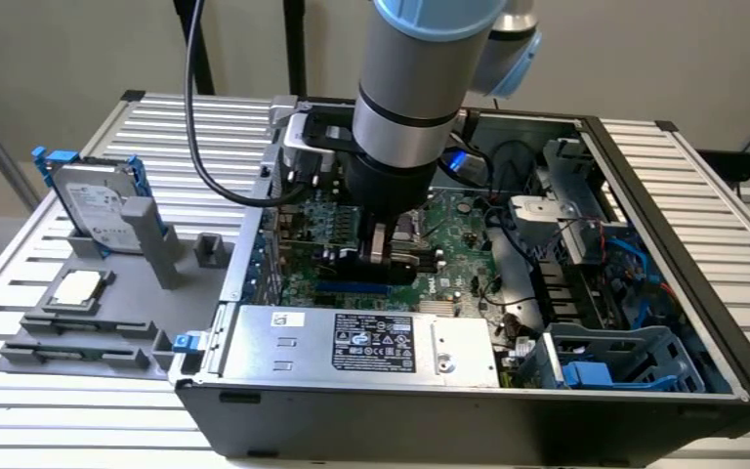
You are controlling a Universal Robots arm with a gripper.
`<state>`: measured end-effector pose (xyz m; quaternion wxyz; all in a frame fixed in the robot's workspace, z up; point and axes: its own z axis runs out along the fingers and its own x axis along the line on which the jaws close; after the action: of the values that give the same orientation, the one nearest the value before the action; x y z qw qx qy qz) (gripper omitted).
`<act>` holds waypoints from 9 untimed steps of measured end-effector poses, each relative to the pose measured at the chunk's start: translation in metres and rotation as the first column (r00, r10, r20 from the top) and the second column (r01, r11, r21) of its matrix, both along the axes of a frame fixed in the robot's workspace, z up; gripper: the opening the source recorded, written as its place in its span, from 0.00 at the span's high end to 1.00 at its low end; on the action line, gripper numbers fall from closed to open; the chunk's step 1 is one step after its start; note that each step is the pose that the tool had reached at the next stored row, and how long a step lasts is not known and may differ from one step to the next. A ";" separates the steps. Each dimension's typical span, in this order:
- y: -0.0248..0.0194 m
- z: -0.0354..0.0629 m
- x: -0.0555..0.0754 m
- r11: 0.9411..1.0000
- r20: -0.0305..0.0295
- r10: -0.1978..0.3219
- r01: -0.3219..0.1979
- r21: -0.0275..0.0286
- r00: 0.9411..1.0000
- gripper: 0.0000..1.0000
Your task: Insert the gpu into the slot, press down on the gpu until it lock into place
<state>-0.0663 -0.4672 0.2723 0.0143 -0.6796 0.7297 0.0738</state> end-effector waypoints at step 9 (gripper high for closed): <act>0.0000 -0.0018 -0.001 1.000 -0.002 0.022 -0.022 0.000 1.000 0.74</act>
<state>-0.0671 -0.4673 0.2706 0.0128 -0.6874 0.7223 0.0744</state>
